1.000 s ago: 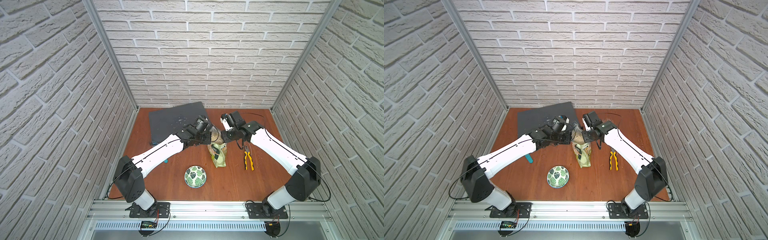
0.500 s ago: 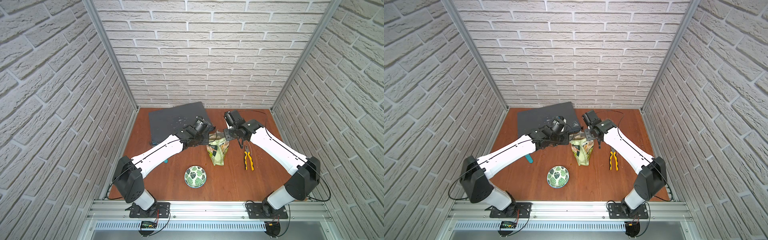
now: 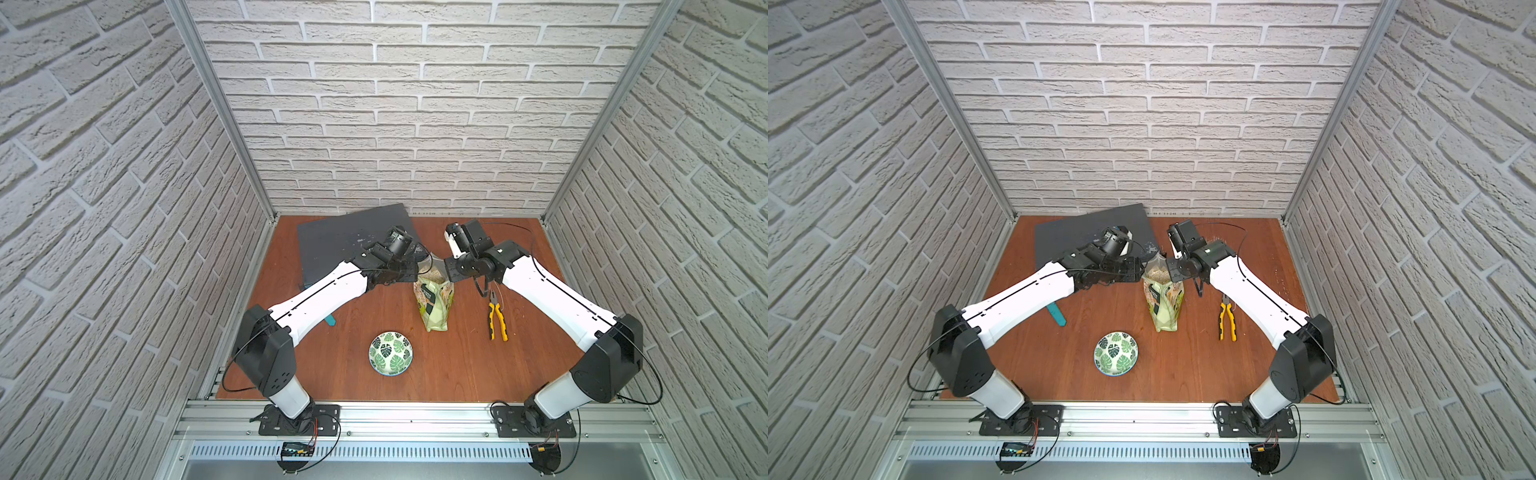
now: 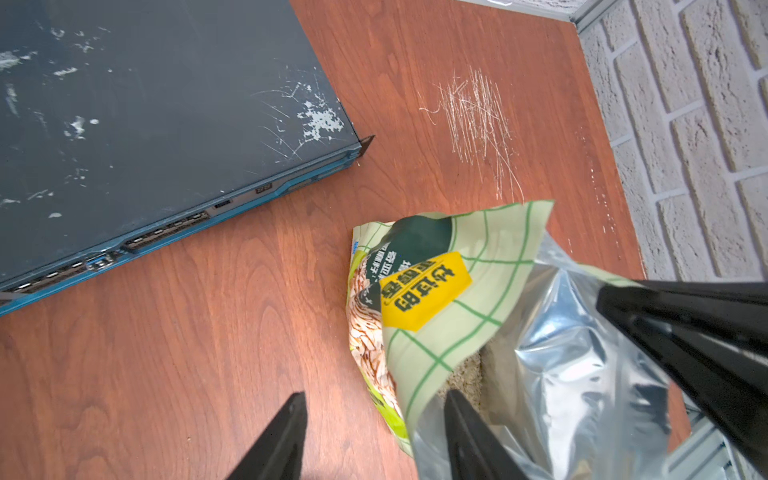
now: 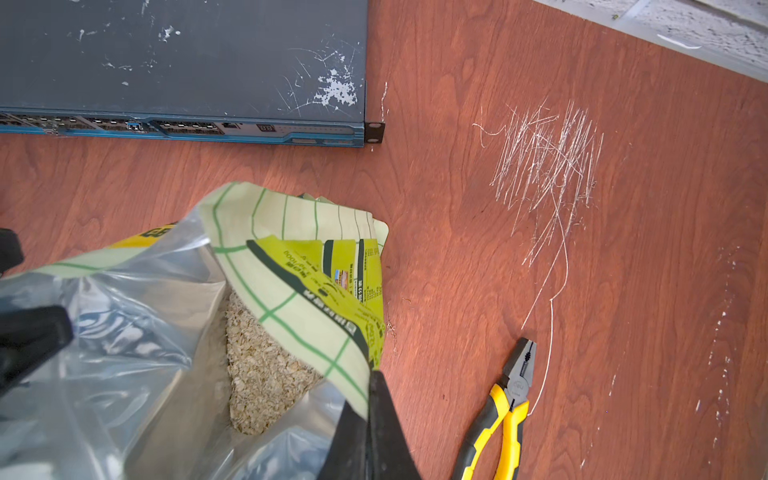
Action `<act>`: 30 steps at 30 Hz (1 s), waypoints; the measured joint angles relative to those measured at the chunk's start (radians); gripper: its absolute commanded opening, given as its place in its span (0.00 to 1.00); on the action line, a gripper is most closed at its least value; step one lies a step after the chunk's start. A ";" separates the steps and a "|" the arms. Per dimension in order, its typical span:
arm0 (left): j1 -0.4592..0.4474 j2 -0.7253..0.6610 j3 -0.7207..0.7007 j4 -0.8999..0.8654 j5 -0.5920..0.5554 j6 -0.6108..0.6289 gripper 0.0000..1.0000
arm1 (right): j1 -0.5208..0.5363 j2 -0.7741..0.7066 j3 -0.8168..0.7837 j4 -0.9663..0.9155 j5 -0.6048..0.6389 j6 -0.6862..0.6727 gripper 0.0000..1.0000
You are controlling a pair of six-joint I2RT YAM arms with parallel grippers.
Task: Pour the oats into the breakfast bowl
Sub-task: Open the oats bag at the center of the board, then pick up the oats bag from the center of the board.
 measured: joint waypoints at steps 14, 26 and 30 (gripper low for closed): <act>0.011 0.140 0.154 -0.063 0.032 0.116 0.16 | 0.006 0.000 0.000 -0.001 0.005 -0.010 0.05; 0.016 0.110 0.129 -0.095 0.058 0.129 0.00 | -0.039 0.046 0.064 -0.024 -0.024 -0.106 0.11; 0.008 0.104 0.127 -0.098 0.065 0.108 0.00 | -0.051 0.048 0.082 -0.023 -0.068 -0.135 0.36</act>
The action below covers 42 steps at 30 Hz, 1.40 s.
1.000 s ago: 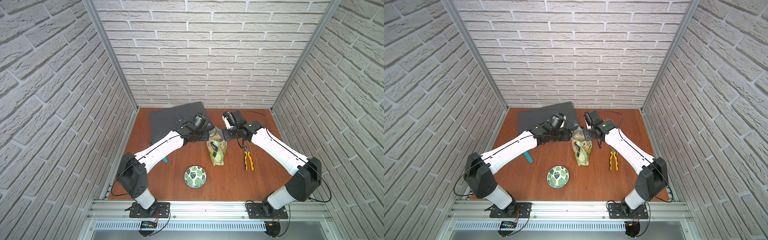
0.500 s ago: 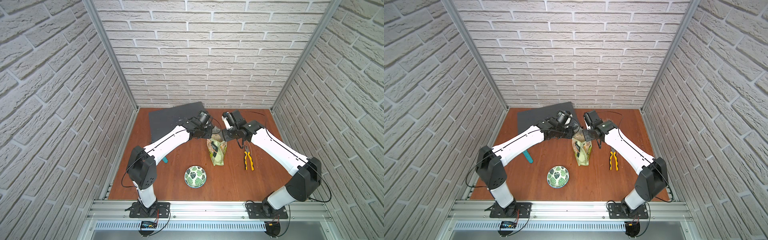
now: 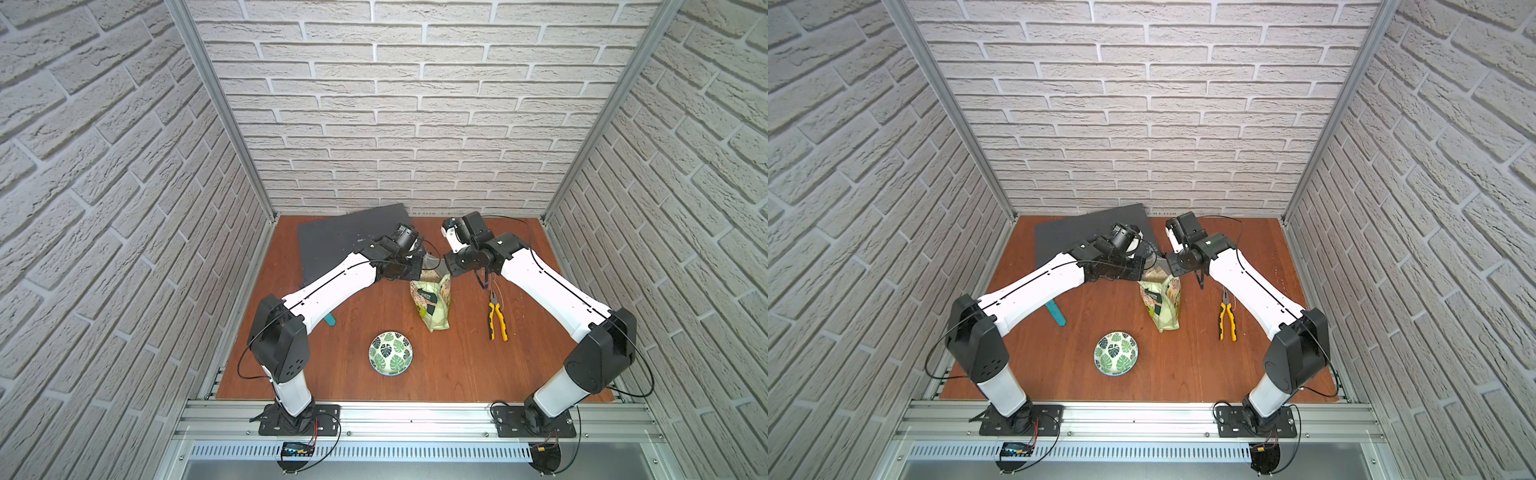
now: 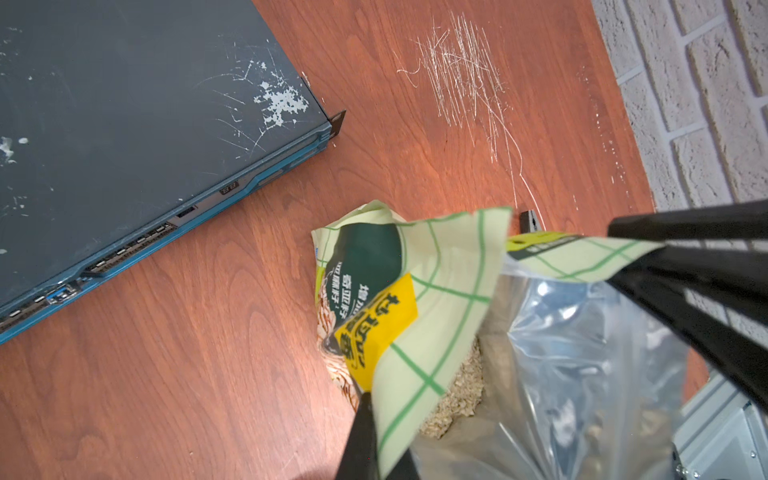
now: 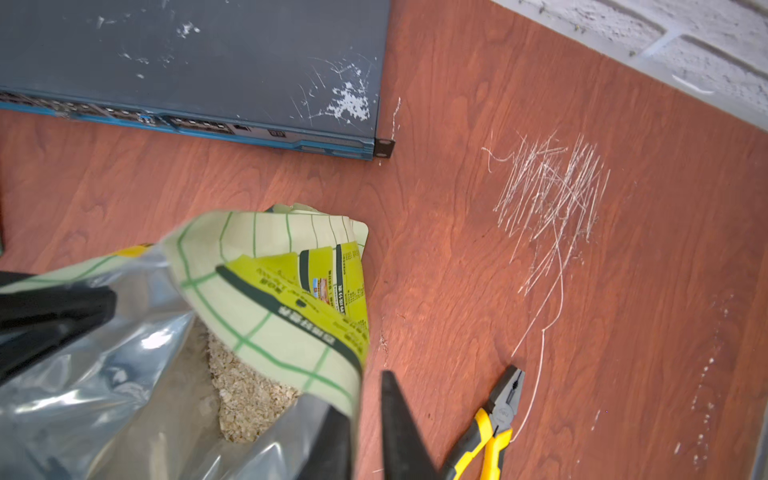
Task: Pour the oats into the breakfast bowl
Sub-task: Pick up the oats bag from the center of the board.
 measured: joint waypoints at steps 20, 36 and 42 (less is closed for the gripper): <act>-0.004 0.000 0.000 -0.008 -0.006 -0.045 0.01 | 0.146 -0.587 -0.668 0.363 -0.101 -0.042 1.00; -0.005 0.000 -0.002 -0.011 -0.013 -0.045 0.00 | 0.299 -0.269 -1.112 1.326 0.084 -0.154 1.00; -0.004 0.000 -0.002 -0.014 -0.021 -0.045 0.00 | 0.299 -0.113 -1.134 1.580 0.150 -0.171 0.99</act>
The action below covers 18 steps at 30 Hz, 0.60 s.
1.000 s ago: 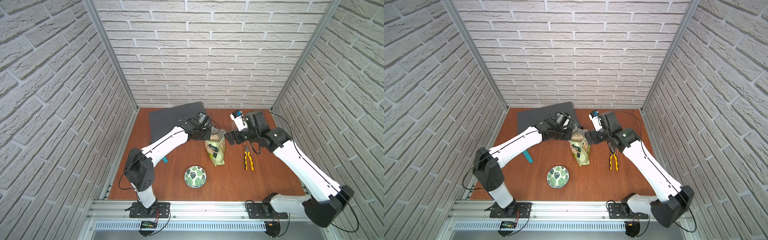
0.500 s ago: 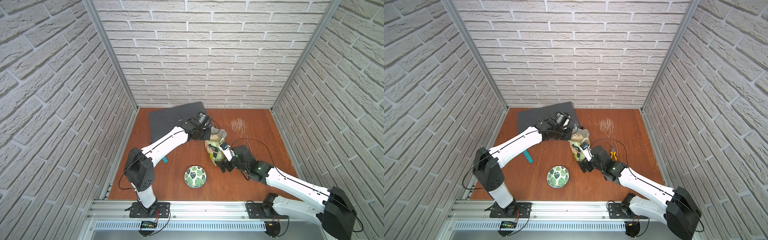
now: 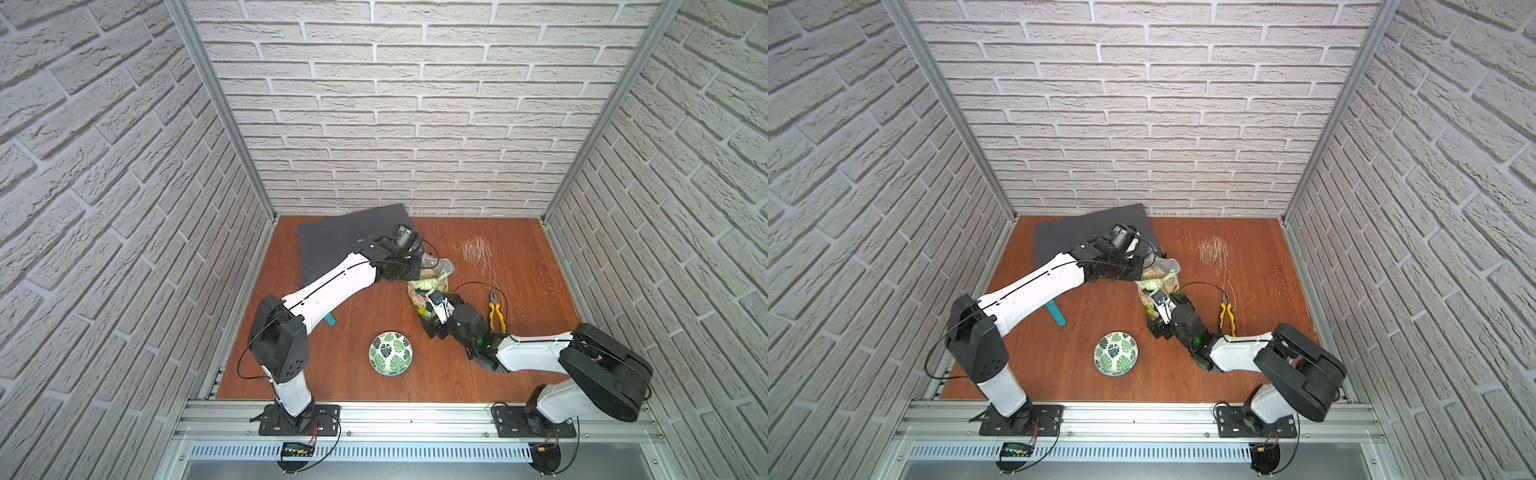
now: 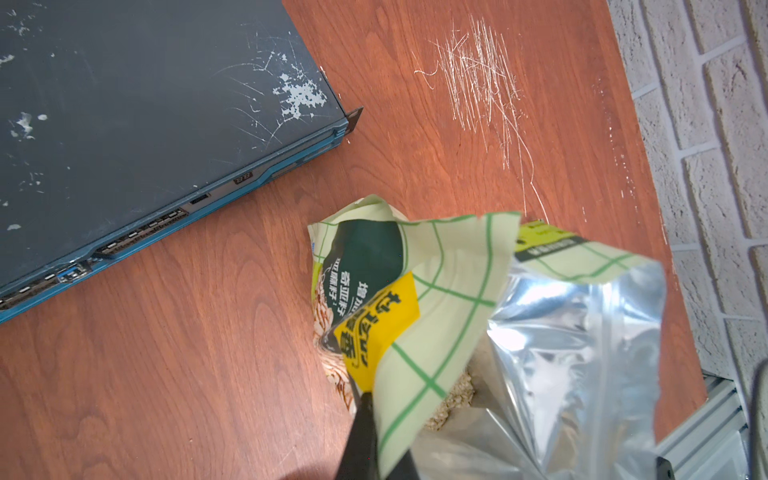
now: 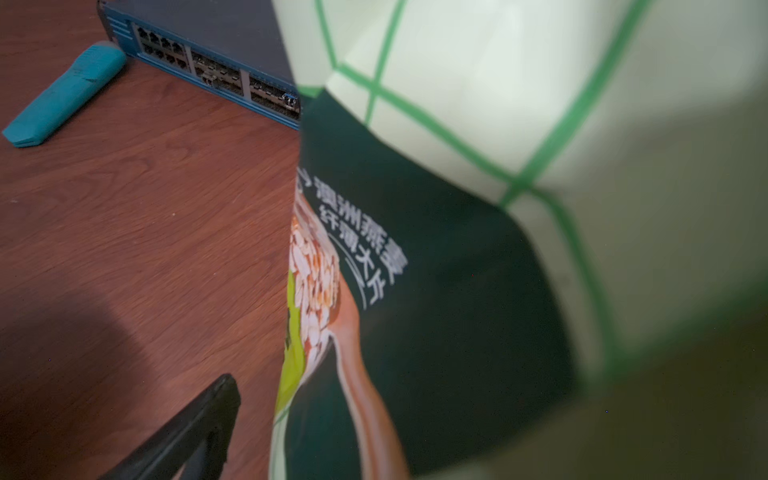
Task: Pour the oats into the breakfast bowl
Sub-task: Pick up the oats bag from the center of the board.
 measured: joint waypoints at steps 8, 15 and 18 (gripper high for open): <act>0.000 0.000 0.000 -0.002 -0.019 0.000 0.00 | -0.008 0.097 -0.023 0.198 0.027 0.012 0.99; 0.000 0.000 0.000 -0.002 -0.024 -0.010 0.00 | -0.043 0.079 -0.105 0.266 -0.008 0.044 0.99; 0.000 0.000 0.000 -0.002 -0.025 -0.014 0.00 | -0.076 0.061 -0.135 0.291 -0.040 0.080 0.99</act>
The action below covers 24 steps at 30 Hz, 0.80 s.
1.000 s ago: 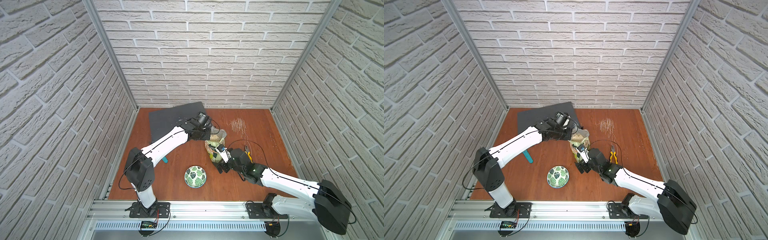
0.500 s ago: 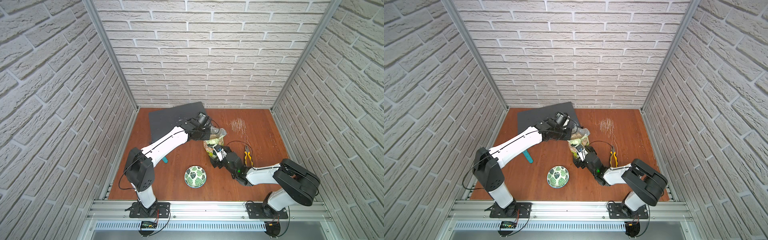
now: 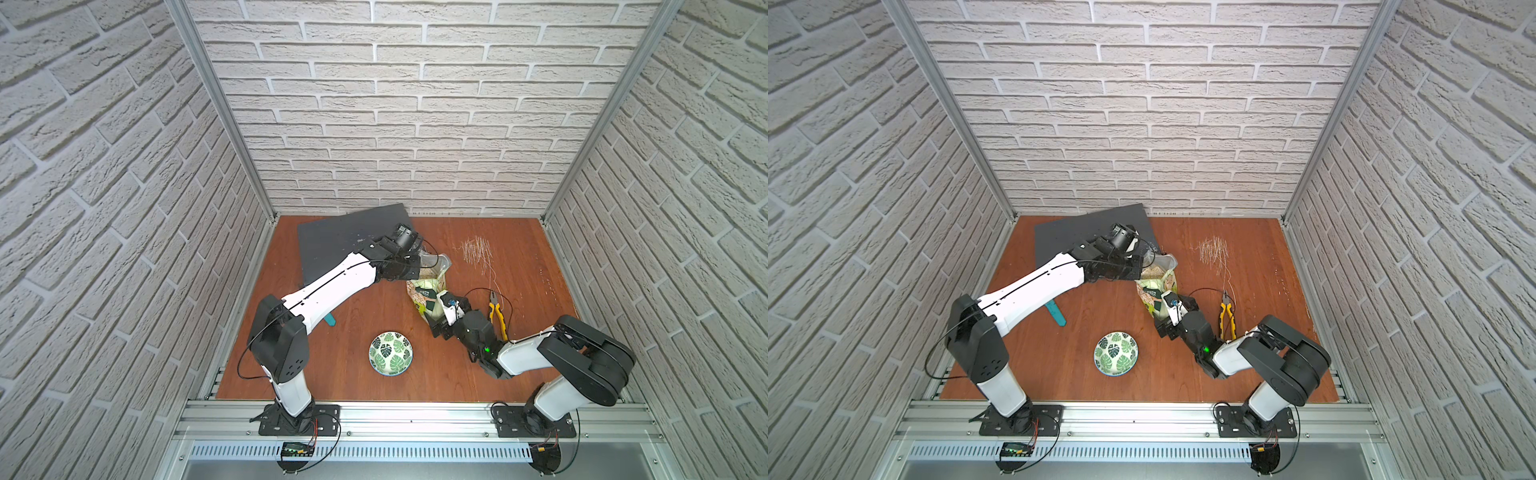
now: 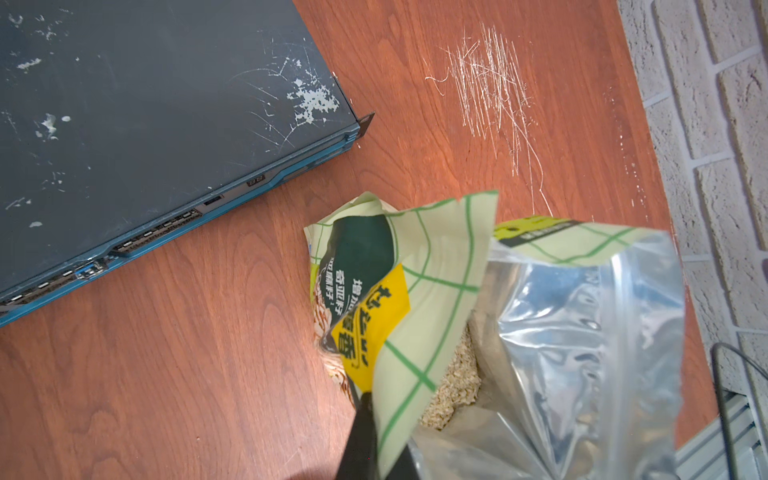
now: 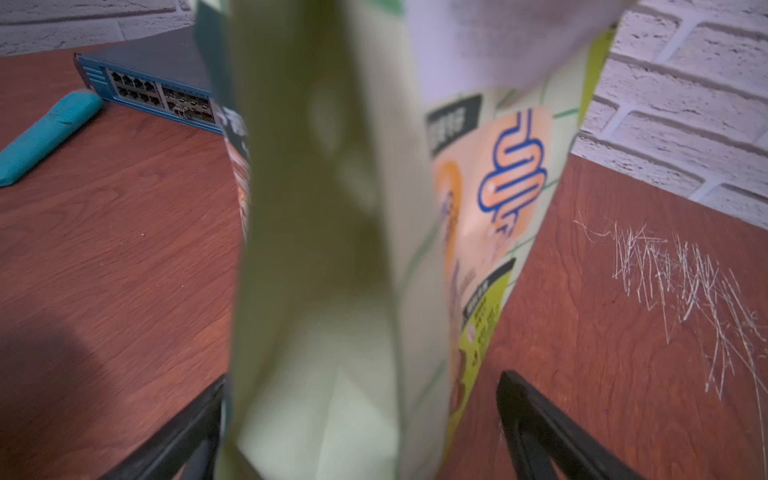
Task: Pour the oats into the breakfast bowl
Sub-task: Pick up the oats bag from the center of the board.
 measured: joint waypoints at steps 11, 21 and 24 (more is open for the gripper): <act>0.000 0.000 -0.004 0.001 -0.001 -0.005 0.00 | -0.030 0.026 0.037 0.040 -0.071 0.087 0.99; -0.004 0.000 -0.009 0.007 0.006 -0.012 0.00 | -0.043 0.175 0.095 0.121 -0.061 0.193 0.99; -0.006 0.000 -0.013 0.010 0.009 -0.013 0.00 | -0.044 0.206 0.108 0.145 -0.057 0.210 0.99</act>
